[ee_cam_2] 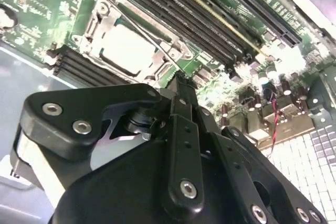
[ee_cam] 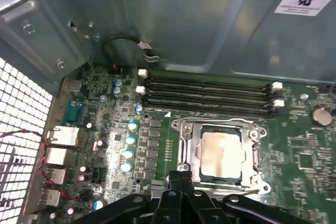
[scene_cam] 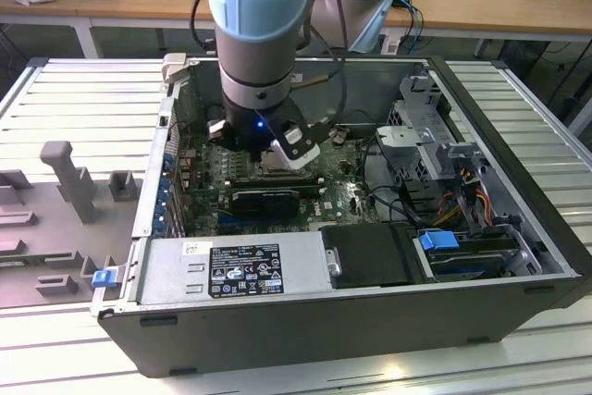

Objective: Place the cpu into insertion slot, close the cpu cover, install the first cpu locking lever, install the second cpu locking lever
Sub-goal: 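Install the second cpu locking lever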

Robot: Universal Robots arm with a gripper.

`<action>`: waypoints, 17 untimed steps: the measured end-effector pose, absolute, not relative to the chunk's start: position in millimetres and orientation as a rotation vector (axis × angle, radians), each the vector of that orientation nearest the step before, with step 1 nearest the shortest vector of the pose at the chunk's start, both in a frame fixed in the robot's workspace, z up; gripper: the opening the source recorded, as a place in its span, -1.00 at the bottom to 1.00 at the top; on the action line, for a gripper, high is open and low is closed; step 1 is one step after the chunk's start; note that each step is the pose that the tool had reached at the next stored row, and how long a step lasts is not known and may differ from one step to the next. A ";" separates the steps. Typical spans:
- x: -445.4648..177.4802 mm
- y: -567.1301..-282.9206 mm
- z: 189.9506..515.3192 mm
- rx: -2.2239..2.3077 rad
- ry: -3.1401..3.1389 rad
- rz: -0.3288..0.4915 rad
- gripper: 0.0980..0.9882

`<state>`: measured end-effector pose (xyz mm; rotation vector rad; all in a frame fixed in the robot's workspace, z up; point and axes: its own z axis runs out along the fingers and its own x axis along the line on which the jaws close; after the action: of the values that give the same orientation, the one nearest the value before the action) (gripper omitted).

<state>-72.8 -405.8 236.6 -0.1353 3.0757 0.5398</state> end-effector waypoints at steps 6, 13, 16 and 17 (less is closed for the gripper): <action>-40.2 -405.5 241.1 -0.134 3.083 0.542 -0.98; -30.0 -417.3 238.5 -0.126 3.091 0.544 -0.98; -44.2 -417.9 236.8 -0.127 3.091 0.544 -0.98; -50.3 -418.0 235.9 -0.127 3.091 0.544 -0.98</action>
<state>-50.3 -418.0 235.9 -0.1271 3.0908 0.5439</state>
